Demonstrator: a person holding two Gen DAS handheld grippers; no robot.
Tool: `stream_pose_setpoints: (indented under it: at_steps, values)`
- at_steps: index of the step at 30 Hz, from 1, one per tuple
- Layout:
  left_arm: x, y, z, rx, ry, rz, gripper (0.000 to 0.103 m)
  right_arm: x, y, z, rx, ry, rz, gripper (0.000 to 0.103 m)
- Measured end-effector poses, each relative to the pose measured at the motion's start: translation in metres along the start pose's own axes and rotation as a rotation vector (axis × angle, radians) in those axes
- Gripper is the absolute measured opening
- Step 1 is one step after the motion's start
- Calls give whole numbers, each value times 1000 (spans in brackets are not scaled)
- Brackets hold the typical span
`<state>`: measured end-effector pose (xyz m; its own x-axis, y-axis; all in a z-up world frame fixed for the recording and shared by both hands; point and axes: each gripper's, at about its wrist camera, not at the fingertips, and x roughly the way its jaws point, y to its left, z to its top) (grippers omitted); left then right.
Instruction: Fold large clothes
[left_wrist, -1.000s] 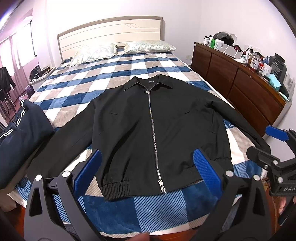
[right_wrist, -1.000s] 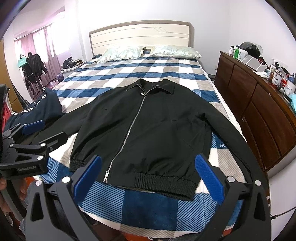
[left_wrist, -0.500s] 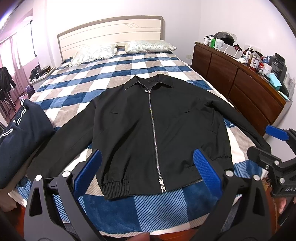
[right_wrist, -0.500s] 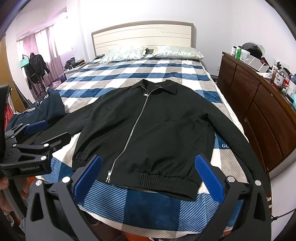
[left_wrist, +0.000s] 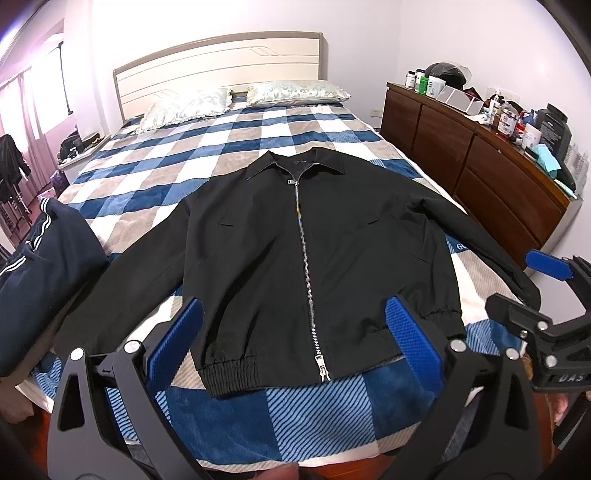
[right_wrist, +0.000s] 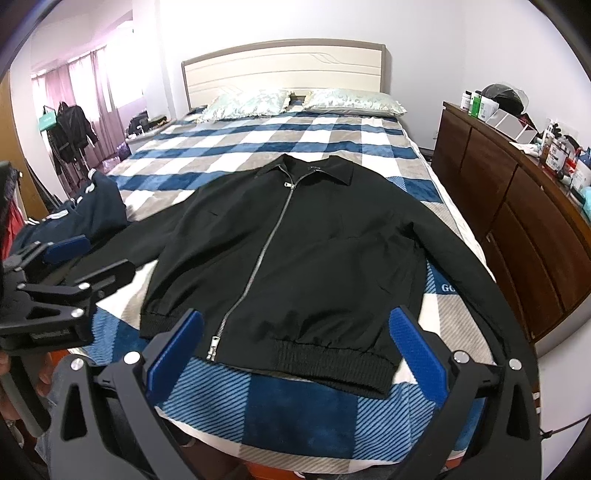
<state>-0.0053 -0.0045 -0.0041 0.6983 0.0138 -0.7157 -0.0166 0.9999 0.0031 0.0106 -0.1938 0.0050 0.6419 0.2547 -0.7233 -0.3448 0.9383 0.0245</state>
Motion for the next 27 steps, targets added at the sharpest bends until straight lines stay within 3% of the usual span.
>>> stream_pose_setpoints:
  at_steps: [7,13,17,23,27]
  values:
    - [0,-3,-2,7,4,-13,97,4,-10,-5,53,-3,66,99]
    - [3,-5,-3,4,3,-9,97,2,-10,-7,-6,-76,70,99]
    - [7,-10,-3,16,-10,-20,97,10,-12,-11,-23,-46,82,99]
    - [31,-37,-7,65,18,-77,97,24,-48,-30,70,-30,114,99]
    - [51,-63,-11,110,46,-127,97,31,-95,-49,174,-48,122,99]
